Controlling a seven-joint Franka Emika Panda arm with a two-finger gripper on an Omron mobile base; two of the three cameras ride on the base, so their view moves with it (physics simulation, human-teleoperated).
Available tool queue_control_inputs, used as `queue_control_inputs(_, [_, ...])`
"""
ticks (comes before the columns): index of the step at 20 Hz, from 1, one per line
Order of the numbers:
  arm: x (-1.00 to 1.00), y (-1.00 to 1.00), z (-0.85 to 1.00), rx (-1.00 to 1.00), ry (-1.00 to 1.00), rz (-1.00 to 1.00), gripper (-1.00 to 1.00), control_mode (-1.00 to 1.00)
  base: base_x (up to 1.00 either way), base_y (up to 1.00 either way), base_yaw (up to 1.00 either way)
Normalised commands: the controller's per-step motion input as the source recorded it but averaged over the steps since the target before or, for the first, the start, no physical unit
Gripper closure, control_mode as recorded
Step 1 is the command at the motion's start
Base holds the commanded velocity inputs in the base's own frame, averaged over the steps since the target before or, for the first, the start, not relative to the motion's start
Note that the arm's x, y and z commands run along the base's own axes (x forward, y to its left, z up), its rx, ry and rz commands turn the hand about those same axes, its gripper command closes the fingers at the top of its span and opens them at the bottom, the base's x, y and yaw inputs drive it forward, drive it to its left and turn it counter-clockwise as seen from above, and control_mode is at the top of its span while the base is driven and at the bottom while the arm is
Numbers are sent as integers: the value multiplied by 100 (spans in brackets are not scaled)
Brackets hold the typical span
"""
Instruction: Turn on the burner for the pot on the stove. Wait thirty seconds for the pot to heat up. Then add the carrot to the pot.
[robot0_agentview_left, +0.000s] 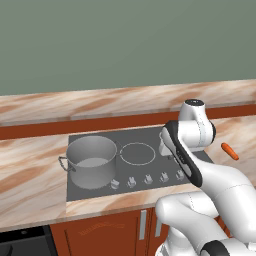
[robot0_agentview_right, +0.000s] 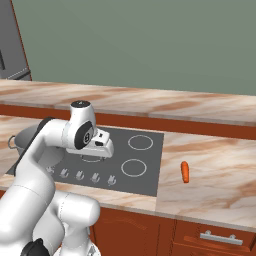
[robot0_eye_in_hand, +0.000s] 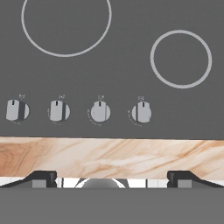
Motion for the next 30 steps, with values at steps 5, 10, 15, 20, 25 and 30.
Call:
queue_control_inputs(5, [0, 0, 0, 0, 0, 0, -100, -100, 0, 0, 0])
queue_control_inputs(10, [0, 0, 0, 0, 0, 0, -100, -100, 0, 0, 0])
queue_control_inputs(15, [0, 0, 0, 0, 0, 0, -100, -100, 0, 0, 0])
queue_control_inputs(20, [0, 0, 0, 0, 0, 0, -100, -100, 0, 0, 0])
queue_control_inputs(25, [0, 0, 0, 0, 0, 0, -100, -100, 0, 0, 0])
queue_control_inputs(30, [0, 0, 0, 0, 0, 0, -100, -100, 0, 0, 0])
